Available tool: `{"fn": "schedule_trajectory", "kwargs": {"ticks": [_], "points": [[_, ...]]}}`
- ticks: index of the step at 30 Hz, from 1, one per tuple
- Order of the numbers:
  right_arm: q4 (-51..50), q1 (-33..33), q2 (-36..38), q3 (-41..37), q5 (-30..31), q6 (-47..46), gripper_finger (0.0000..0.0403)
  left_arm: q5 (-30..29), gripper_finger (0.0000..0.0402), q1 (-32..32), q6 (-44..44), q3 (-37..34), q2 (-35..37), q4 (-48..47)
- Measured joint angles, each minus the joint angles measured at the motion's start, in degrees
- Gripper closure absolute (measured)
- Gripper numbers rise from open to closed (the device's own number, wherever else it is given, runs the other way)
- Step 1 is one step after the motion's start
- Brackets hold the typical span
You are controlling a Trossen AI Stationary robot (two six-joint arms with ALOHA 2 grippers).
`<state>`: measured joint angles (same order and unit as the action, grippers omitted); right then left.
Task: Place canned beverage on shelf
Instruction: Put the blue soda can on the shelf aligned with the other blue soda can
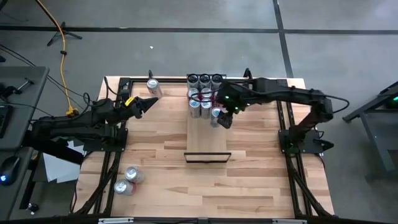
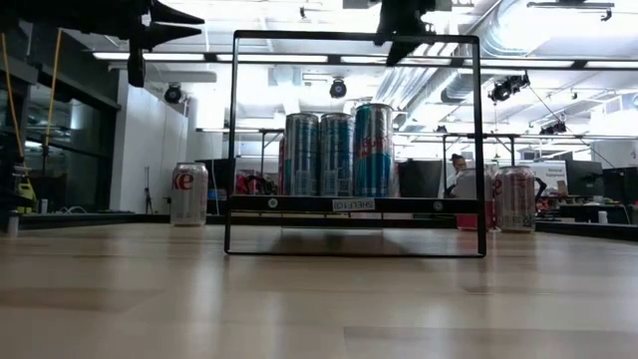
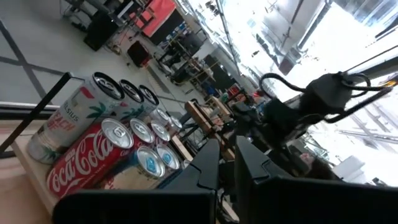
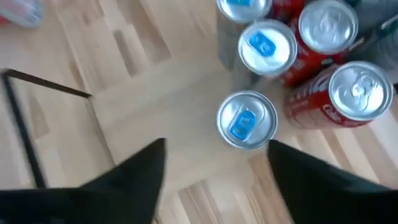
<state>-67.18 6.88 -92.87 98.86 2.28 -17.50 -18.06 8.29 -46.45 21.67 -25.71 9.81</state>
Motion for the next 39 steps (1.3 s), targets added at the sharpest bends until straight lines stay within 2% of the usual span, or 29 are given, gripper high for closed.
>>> {"fn": "schedule_trajectory", "kwargs": {"ticks": [4, 8, 16, 25, 34, 39], "points": [[-0.8, 2.7, -4.2, 1.5, -1.4, -0.6, 0.0047, 0.0, 0.0401, 0.0, -1.4, 0.0, 0.0, 0.0], [-1.9, 4.6, -6.5, 2.1, -2.0, -10.1, 0.0011, 0.0, 0.0401, 0.0, -1.5, 0.0, 0.0, 0.0], [-1.9, 4.2, -7.5, 1.6, 2.1, -21.2, 0.0013, -0.1, 0.0401, 0.0, -1.5, 0.0, -0.1, 0.0], [-1.9, 1.3, -10.6, 1.6, 3.5, -21.1, 0.0013, -0.1, 0.0402, 0.0, -1.5, 0.0, -0.2, -0.1], [-2.3, 1.5, -12.5, 1.5, 7.9, -16.8, 0.0013, -0.2, 0.0402, 0.0, -1.5, 0.0, -0.2, -0.2], [-3.5, 2.1, -12.9, 1.5, 8.0, -16.0, 0.0019, -0.1, 0.0402, 0.0, -1.5, 0.0, -0.2, -0.3]]}}
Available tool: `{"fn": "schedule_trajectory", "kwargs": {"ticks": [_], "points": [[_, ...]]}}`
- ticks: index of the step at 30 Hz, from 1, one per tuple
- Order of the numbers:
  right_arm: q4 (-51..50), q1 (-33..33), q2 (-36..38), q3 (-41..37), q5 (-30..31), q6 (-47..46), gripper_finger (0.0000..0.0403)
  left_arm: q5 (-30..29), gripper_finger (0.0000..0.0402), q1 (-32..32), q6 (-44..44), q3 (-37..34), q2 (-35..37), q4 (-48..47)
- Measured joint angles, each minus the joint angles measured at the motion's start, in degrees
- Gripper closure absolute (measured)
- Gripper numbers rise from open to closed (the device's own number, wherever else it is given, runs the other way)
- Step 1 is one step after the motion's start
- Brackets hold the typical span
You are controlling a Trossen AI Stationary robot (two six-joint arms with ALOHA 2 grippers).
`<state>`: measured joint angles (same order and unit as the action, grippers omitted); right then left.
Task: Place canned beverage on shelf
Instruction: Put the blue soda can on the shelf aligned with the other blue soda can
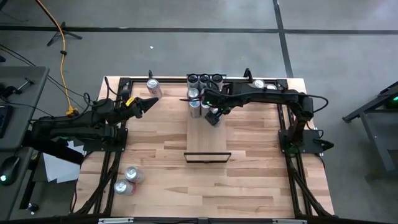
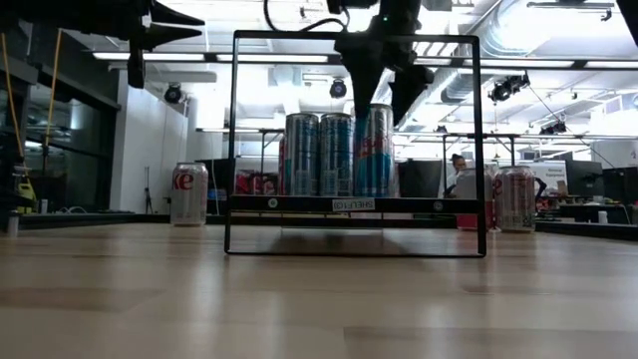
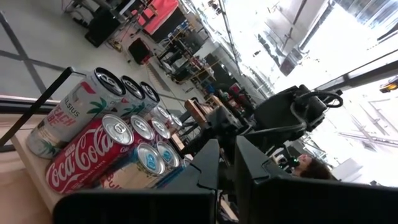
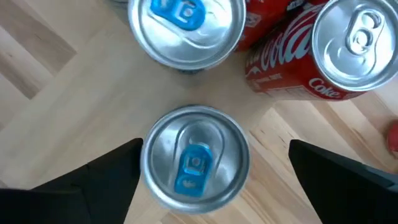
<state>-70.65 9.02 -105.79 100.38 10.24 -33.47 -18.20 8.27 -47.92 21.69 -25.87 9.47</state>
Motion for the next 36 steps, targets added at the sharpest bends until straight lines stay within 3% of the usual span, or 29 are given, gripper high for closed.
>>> {"fn": "schedule_trajectory", "kwargs": {"ticks": [10, 18, 24, 30, 36], "points": [[0.8, 0.0, -1.1, 0.0, -0.1, -0.1, 0.0083, 0.0, 0.0402, 0.0, 0.0, 0.0, 0.0, -0.6], [-1.1, 0.0, -1.0, 0.0, 0.5, -1.9, 0.0177, 0.0, 0.0401, 0.0, 0.1, 0.0, 0.0, -0.7], [-1.8, 0.0, -0.8, 0.0, 2.2, -13.7, 0.0177, -0.3, 0.0402, 0.0, 0.1, 0.0, 0.0, -0.7], [-1.7, 1.0, -0.8, 0.0, 7.7, -26.2, 0.0172, -0.3, 0.0401, 0.0, 0.1, 0.0, 0.0, -0.7], [-2.1, 2.4, -0.8, 0.0, 7.3, -28.2, 0.0169, 0.0, 0.0402, 0.0, 0.0, 0.0, 0.0, -0.7]]}}
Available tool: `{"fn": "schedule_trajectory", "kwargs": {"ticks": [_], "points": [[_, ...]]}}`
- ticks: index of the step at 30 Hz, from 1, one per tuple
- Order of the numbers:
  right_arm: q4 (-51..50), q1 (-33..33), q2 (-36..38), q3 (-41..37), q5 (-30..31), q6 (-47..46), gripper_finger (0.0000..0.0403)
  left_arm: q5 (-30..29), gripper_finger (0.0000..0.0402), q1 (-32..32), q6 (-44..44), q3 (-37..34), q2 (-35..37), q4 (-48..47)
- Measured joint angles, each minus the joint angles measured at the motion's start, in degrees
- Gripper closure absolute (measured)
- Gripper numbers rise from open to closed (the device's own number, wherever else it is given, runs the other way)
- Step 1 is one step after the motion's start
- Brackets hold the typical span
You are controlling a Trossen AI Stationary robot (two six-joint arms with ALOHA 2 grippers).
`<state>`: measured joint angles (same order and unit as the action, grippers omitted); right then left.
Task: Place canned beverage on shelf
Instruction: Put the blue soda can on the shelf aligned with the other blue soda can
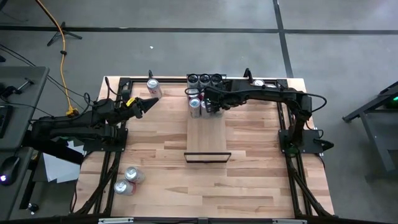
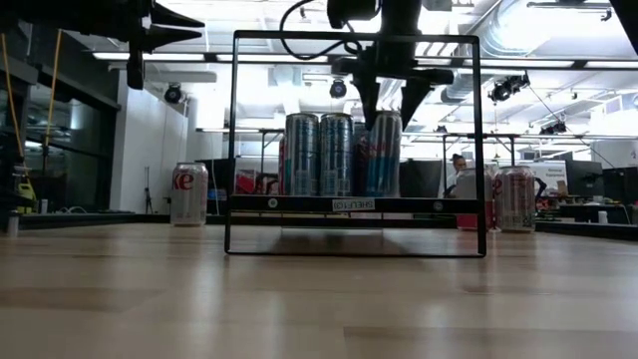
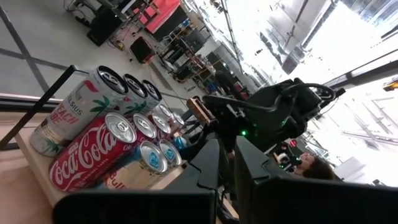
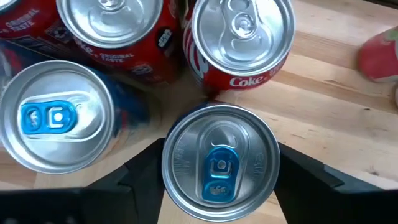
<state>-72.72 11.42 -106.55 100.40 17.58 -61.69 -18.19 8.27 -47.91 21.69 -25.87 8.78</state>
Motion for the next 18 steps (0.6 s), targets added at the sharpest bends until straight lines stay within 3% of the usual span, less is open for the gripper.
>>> {"fn": "schedule_trajectory", "kwargs": {"ticks": [18], "points": [[1.8, -0.2, 0.1, 0.1, -1.2, 0.0, 0.0139, 1.3, 0.0401, 0.0, 0.0, 0.0, 0.0, 0.0]]}}
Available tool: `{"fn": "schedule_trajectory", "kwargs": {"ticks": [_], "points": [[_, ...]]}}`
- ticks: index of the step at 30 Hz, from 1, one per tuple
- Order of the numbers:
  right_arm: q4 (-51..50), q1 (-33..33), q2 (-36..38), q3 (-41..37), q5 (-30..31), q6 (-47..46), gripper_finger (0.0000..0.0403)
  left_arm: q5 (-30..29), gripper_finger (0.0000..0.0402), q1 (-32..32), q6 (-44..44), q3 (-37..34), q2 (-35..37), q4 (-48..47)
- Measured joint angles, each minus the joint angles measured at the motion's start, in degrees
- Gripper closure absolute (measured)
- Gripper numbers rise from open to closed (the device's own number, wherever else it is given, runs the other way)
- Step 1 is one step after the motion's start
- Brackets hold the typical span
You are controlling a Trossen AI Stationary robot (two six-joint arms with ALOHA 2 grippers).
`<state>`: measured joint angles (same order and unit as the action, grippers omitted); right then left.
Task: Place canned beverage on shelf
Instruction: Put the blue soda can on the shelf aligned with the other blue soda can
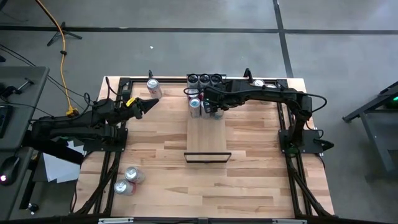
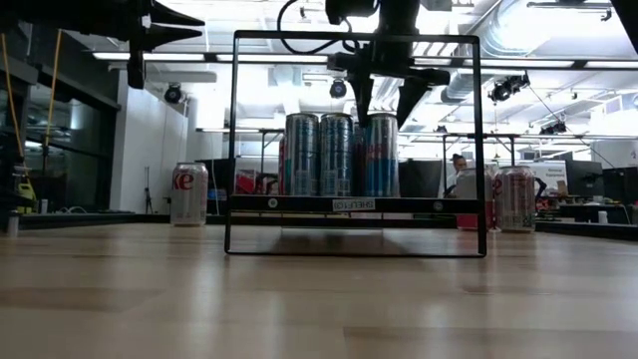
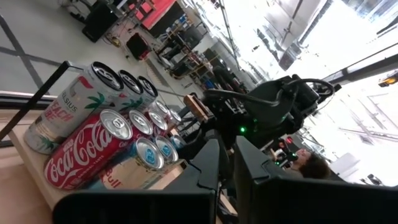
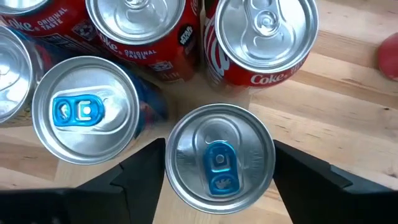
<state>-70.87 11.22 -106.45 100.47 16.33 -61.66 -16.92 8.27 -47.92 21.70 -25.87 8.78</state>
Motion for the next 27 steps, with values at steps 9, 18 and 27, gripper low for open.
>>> {"fn": "schedule_trajectory", "kwargs": {"ticks": [9, 18, 27], "points": [[0.7, 0.0, 0.0, 0.0, 1.4, -0.4, 0.0137, 0.1, 0.0402, 0.0, 0.0, 0.0, 0.0, 0.0], [1.2, 0.0, 0.0, 0.0, 1.7, 0.9, 0.0137, 0.1, 0.0402, 0.0, 0.0, 0.0, 0.0, 0.0], [1.3, 1.1, 2.2, 0.0, 3.4, 2.5, 0.0137, -0.1, 0.0402, 0.0, -0.2, 0.0, 0.0, 0.0]]}}
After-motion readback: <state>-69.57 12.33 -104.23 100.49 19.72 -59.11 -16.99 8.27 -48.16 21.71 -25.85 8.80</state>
